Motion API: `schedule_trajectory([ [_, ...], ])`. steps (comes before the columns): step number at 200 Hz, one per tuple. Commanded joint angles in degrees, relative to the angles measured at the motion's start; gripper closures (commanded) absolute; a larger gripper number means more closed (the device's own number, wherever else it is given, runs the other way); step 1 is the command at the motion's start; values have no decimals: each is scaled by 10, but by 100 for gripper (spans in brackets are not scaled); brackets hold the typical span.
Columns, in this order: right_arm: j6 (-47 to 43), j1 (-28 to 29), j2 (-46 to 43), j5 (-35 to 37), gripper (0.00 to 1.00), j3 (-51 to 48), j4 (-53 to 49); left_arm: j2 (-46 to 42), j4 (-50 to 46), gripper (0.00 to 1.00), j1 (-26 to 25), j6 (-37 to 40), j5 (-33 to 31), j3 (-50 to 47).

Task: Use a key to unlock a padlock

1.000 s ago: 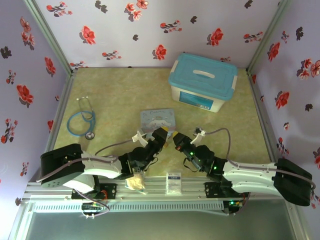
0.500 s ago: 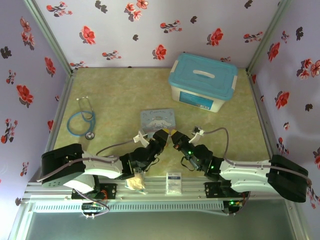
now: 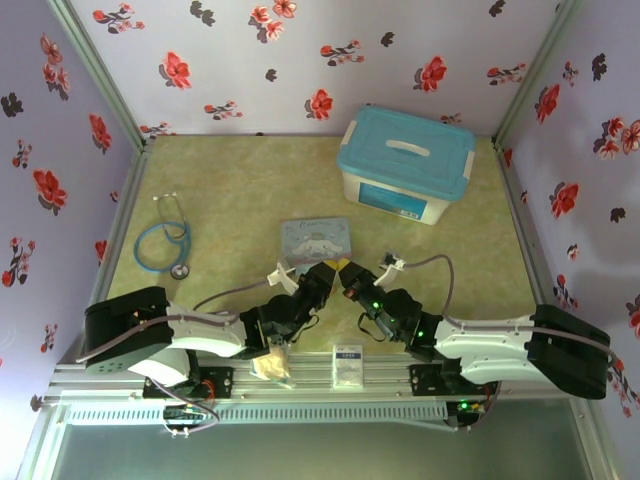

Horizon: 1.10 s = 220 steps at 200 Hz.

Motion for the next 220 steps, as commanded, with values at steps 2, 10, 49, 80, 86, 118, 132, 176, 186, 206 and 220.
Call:
schedule_trajectory([
  [2, -7, 9, 6, 20, 100, 12, 15, -4, 14, 77, -5, 10, -22, 0],
  [10, -7, 9, 5, 20, 100, 12, 15, -7, 10, 77, -5, 12, -25, -2],
  [49, -7, 11, 4, 22, 100, 12, 11, -41, -40, 78, -5, 18, -39, -6],
  [80, -6, 11, 5, 21, 100, 12, 9, -62, -73, 81, -5, 22, -46, -5],
  [86, -6, 12, 7, 21, 100, 12, 11, -62, -75, 84, -5, 22, -45, -5],
  [118, -9, 13, 13, 15, 100, 15, 18, -61, -80, 92, -4, 24, -46, -4],
  [132, -13, 13, 13, 15, 100, 14, 14, -62, -92, 86, -2, 20, -45, -8],
  [176, -50, -17, -137, 64, 63, 81, -472, -153, -343, 70, 1, 122, -43, 21],
  [186, -82, -22, -156, 79, 47, 115, -602, -177, -395, 64, 3, 158, -42, 31],
  [206, -96, -49, -177, 55, 22, 133, -742, -212, -392, 50, 11, 212, -30, 10],
  [220, -96, -85, -179, -12, 6, 128, -770, -229, -395, 47, 16, 251, -19, 10],
])
